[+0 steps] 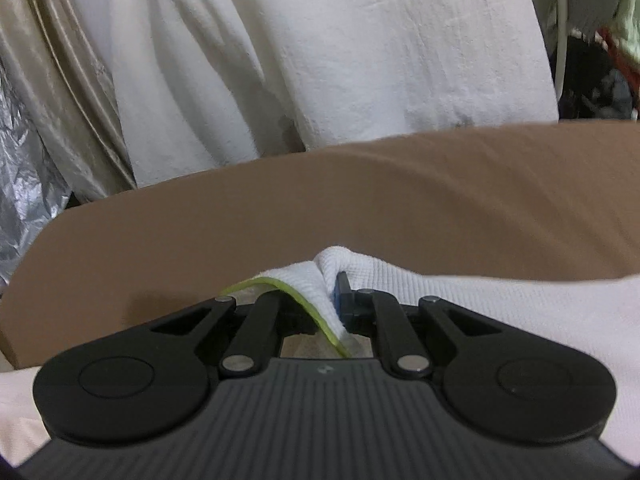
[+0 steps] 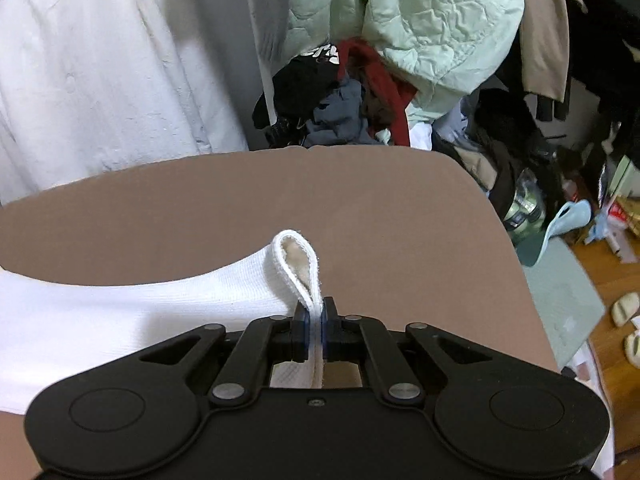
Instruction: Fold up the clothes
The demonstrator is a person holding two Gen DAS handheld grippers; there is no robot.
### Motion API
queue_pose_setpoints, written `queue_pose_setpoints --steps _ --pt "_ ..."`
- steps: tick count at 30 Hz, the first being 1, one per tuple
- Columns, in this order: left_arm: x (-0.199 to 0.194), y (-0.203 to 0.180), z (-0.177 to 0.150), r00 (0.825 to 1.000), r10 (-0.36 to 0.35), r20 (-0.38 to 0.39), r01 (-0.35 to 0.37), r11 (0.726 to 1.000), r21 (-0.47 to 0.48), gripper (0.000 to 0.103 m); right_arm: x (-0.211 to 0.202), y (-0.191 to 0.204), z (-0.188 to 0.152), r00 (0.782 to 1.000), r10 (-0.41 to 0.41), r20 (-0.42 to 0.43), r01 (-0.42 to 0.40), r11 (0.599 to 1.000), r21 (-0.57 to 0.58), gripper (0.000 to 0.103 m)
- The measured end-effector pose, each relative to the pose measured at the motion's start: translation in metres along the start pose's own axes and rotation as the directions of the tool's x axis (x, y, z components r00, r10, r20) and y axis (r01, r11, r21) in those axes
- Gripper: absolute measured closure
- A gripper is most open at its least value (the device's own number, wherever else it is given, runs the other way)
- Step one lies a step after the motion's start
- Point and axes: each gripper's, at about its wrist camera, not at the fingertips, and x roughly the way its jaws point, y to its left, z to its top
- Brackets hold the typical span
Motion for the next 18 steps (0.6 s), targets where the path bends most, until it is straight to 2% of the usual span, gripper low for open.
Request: queue_pose_setpoints --steps 2,4,5,6,7,8,9,10,12,13,14,15,16,17,18 --pt "-0.004 0.007 0.004 0.999 0.022 0.029 -0.022 1.0 -0.017 0.097 -0.009 -0.005 -0.001 1.0 0.01 0.022 -0.01 1.0 0.01 0.098" --pt "0.021 0.008 0.0 0.995 0.0 -0.098 -0.006 0.998 -0.059 0.094 -0.006 -0.008 -0.007 1.0 -0.009 -0.001 0.009 1.0 0.007 0.098" --pt "0.034 0.008 -0.003 0.986 -0.016 -0.167 0.002 0.997 -0.083 0.091 -0.001 -0.009 -0.012 0.999 -0.019 -0.026 0.019 1.0 0.012 0.098" --pt "0.042 0.005 -0.007 0.979 -0.015 -0.201 0.0 0.997 -0.074 0.091 0.01 -0.008 -0.016 0.997 -0.038 -0.064 0.039 0.999 0.014 0.098" --pt "0.038 -0.001 -0.009 0.983 0.015 -0.182 -0.021 0.999 -0.03 0.083 0.019 -0.007 -0.021 0.995 -0.051 -0.086 0.053 0.999 0.014 0.098" --pt "0.028 -0.01 -0.01 0.986 0.06 -0.153 -0.054 0.998 0.041 0.063 0.029 -0.005 -0.026 0.992 -0.063 -0.106 0.065 0.998 0.014 0.098" --pt "0.016 -0.02 -0.012 0.987 0.109 -0.12 -0.095 0.989 0.118 0.05 0.033 -0.005 -0.029 0.992 -0.072 -0.105 0.075 0.997 0.026 0.098" --pt "0.003 -0.025 -0.014 0.987 0.134 -0.093 -0.117 0.979 0.165 0.032 0.035 -0.005 -0.031 0.992 -0.074 -0.099 0.079 0.996 0.045 0.098" --pt "-0.024 -0.03 -0.016 0.986 0.159 -0.04 -0.146 0.963 0.227 0.031 0.034 -0.006 -0.033 0.993 -0.083 -0.079 0.088 0.994 0.063 0.098" --pt "-0.041 -0.03 -0.017 0.987 0.163 -0.014 -0.155 0.957 0.244 0.031 0.033 -0.007 -0.032 0.992 -0.1 -0.073 0.105 0.992 0.064 0.088" --pt "-0.06 -0.023 -0.018 0.988 0.157 0.012 -0.155 0.959 0.236 0.029 0.033 -0.006 -0.03 0.989 -0.13 -0.073 0.135 0.989 0.063 0.074" --pt "-0.079 -0.014 -0.02 0.988 0.15 0.037 -0.154 0.962 0.224 0.026 0.032 -0.005 -0.029 0.984 -0.162 -0.073 0.166 0.984 0.062 0.067" --pt "-0.097 -0.001 -0.026 0.989 0.144 0.044 -0.15 0.97 0.193 0.017 0.029 -0.001 -0.027 0.977 -0.202 -0.062 0.205 0.978 0.047 0.057" --pt "-0.115 0.014 -0.032 0.989 0.139 0.048 -0.145 0.977 0.158 0.01 0.026 0.004 -0.026 0.969 -0.243 -0.05 0.245 0.969 0.031 0.056" --pt "-0.133 0.028 -0.038 0.99 0.133 0.052 -0.139 0.983 0.123 0.008 0.023 0.012 -0.024 0.96 -0.279 -0.027 0.279 0.96 0.007 0.055"
